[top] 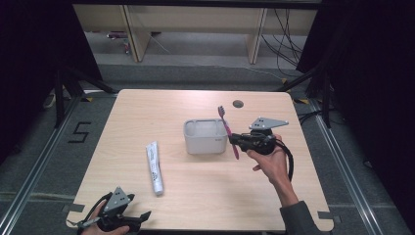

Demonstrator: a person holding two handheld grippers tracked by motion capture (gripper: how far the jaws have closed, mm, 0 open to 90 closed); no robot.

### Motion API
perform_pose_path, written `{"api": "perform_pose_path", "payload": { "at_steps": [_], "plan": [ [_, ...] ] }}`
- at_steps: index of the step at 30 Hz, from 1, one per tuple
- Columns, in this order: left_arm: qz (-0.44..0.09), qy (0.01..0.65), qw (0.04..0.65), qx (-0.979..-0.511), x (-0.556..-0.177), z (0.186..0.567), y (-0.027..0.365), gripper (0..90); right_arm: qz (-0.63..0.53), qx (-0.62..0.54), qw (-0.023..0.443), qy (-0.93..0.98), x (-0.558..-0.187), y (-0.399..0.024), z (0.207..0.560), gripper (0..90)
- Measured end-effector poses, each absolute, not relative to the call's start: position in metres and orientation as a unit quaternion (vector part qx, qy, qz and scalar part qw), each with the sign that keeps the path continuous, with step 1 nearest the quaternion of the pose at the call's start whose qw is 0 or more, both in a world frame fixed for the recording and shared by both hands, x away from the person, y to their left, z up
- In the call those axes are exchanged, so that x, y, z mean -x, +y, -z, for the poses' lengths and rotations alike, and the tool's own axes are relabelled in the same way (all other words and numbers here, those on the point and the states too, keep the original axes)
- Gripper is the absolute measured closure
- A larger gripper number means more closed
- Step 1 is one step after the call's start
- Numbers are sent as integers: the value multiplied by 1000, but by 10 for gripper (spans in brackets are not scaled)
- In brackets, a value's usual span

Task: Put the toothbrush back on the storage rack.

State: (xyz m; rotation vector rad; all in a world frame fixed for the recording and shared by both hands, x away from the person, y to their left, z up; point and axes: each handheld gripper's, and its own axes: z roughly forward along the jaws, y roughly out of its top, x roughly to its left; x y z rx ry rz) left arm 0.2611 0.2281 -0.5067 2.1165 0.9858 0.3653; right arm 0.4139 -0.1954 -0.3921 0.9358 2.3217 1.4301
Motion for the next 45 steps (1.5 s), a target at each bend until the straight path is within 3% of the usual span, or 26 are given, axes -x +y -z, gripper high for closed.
{"api": "perform_pose_path", "payload": {
  "at_steps": [45],
  "plan": [
    [-144,384,383,-828,-261,507,228,162,-570,-364,161,719,-477,-167,374,843]
  ]
}}
